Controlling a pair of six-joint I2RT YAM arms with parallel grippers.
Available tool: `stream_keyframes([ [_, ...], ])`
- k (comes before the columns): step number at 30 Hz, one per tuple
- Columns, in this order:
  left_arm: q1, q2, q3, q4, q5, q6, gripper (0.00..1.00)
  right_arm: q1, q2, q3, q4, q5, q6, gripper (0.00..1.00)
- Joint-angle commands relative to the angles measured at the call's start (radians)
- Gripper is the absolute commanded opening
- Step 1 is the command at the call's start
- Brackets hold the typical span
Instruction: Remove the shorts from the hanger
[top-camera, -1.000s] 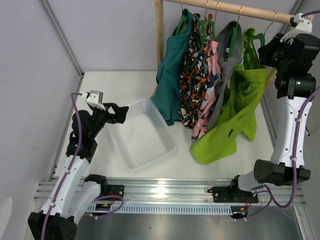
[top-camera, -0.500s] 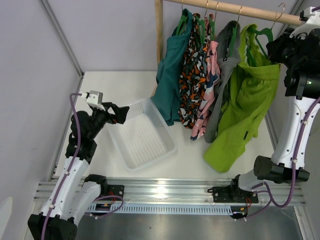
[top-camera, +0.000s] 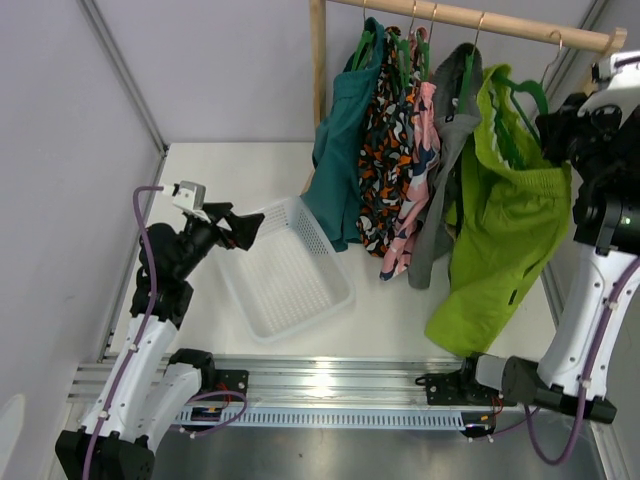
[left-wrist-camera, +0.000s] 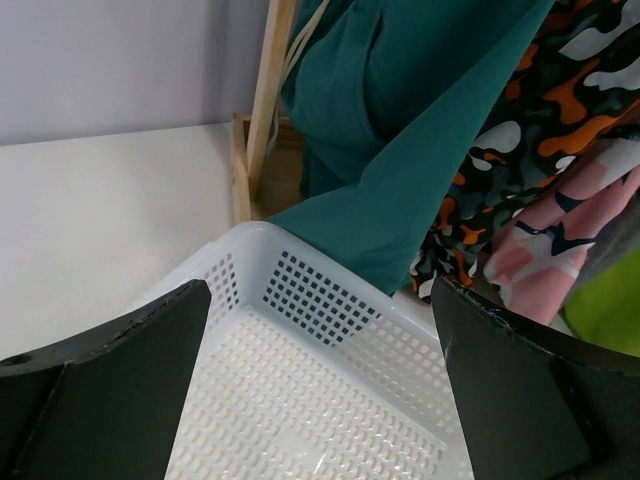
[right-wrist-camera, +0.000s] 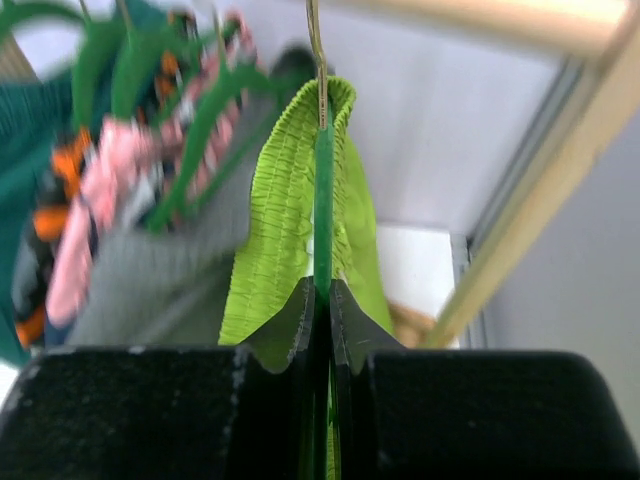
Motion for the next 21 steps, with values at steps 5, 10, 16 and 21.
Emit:
stream_keyframes([
  [5, 0.003, 0.016, 0.041, 0.092, 0.132, -0.103, 0.99, -0.079, -0.303, -0.272, -0.127, -0.038, -0.308, 0.0],
  [10, -0.077, 0.04, 0.043, 0.095, 0.192, -0.104, 0.99, -0.081, -0.469, -0.421, -0.295, -0.099, -0.506, 0.0],
  [16, -0.239, 0.055, 0.126, -0.092, 0.104, -0.074, 0.99, -0.079, -0.571, -0.41, -0.531, -0.268, -0.709, 0.0],
  [21, -0.371, -0.018, 0.129, -0.172, 0.043, -0.181, 0.99, -0.085, -0.586, -0.406, -0.71, -0.452, -0.816, 0.0],
])
